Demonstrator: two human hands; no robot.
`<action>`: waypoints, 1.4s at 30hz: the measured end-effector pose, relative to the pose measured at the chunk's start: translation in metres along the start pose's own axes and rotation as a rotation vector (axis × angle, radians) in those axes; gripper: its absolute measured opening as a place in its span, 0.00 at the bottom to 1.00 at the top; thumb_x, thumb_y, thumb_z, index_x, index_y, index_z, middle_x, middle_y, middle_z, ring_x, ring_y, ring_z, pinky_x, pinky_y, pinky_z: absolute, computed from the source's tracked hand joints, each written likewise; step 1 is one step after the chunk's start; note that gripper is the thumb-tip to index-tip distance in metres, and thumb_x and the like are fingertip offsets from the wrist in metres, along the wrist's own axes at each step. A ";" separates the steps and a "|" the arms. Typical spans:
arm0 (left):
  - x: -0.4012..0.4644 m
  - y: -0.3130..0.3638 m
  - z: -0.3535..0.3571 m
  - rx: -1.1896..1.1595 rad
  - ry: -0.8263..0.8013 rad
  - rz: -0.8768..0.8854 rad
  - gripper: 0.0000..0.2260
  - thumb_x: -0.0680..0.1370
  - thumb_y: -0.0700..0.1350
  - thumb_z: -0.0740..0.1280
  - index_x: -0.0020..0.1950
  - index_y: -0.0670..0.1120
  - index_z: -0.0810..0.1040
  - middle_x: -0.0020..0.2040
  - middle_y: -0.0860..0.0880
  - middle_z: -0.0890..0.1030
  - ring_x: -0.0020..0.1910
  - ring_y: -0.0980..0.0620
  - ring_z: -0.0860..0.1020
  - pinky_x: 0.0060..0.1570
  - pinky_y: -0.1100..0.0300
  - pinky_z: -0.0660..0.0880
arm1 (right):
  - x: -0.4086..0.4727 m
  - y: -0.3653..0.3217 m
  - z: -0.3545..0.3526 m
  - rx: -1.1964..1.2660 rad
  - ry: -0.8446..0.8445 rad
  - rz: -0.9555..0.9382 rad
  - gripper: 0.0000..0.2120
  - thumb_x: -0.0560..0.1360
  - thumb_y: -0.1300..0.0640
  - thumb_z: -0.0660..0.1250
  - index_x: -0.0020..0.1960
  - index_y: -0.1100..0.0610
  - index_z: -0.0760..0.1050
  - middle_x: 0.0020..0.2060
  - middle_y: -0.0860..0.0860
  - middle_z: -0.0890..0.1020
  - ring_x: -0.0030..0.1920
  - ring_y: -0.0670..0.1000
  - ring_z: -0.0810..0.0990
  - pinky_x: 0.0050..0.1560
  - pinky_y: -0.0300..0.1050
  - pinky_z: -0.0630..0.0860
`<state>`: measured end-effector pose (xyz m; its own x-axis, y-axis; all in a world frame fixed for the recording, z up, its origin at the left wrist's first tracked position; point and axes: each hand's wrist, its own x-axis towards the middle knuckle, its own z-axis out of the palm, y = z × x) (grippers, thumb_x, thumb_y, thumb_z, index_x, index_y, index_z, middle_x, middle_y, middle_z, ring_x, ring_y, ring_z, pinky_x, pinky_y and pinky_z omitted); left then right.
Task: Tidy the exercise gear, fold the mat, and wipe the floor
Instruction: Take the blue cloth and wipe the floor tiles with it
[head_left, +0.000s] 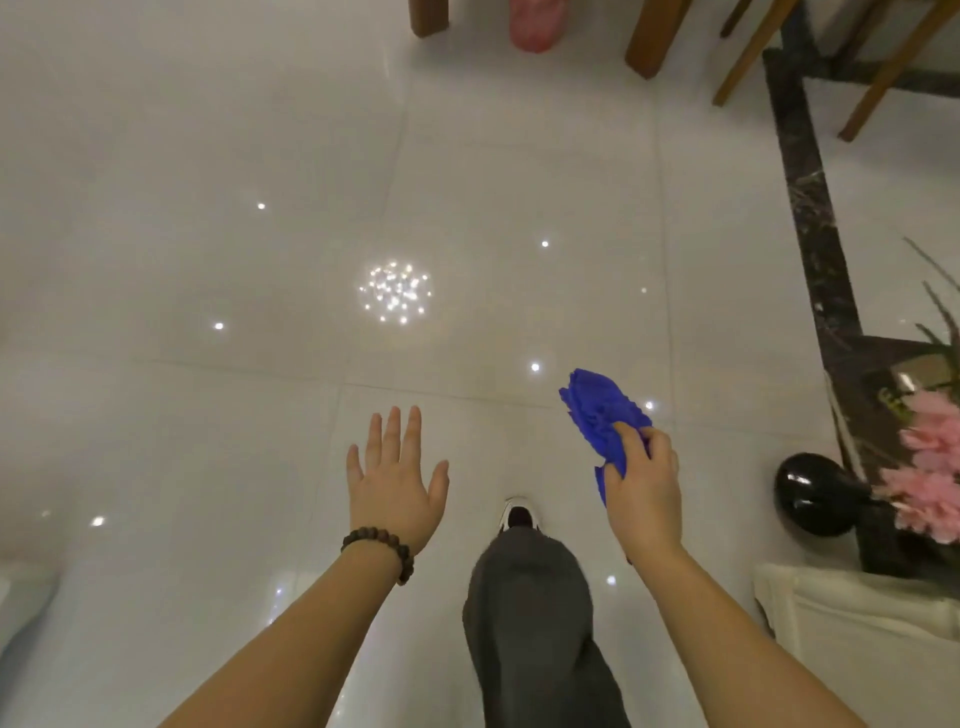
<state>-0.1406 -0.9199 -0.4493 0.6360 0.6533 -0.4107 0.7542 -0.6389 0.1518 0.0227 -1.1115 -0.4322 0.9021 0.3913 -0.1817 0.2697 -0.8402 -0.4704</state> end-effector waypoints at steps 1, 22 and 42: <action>0.029 0.002 0.017 -0.012 0.008 -0.003 0.31 0.81 0.61 0.45 0.78 0.51 0.35 0.79 0.48 0.40 0.78 0.46 0.39 0.76 0.44 0.43 | 0.027 0.005 0.019 -0.011 0.003 -0.031 0.21 0.76 0.63 0.65 0.68 0.56 0.69 0.64 0.55 0.69 0.60 0.56 0.70 0.58 0.48 0.72; 0.318 -0.041 0.306 -0.043 0.044 -0.125 0.34 0.79 0.65 0.44 0.72 0.52 0.26 0.78 0.44 0.33 0.77 0.43 0.34 0.74 0.40 0.41 | 0.279 0.132 0.340 -0.513 -0.234 -0.257 0.40 0.67 0.23 0.46 0.74 0.35 0.37 0.75 0.48 0.33 0.75 0.55 0.31 0.67 0.74 0.40; 0.386 -0.104 0.331 -0.030 0.174 -0.361 0.41 0.74 0.73 0.37 0.78 0.48 0.35 0.78 0.40 0.38 0.76 0.42 0.34 0.69 0.30 0.38 | 0.408 0.032 0.435 -0.364 -0.067 -0.082 0.29 0.75 0.42 0.57 0.75 0.44 0.57 0.77 0.47 0.49 0.76 0.58 0.42 0.66 0.76 0.48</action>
<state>-0.0278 -0.7357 -0.9216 0.3451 0.8945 -0.2843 0.9372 -0.3448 0.0530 0.2525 -0.8151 -0.8969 0.8519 0.4762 -0.2181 0.4528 -0.8788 -0.1504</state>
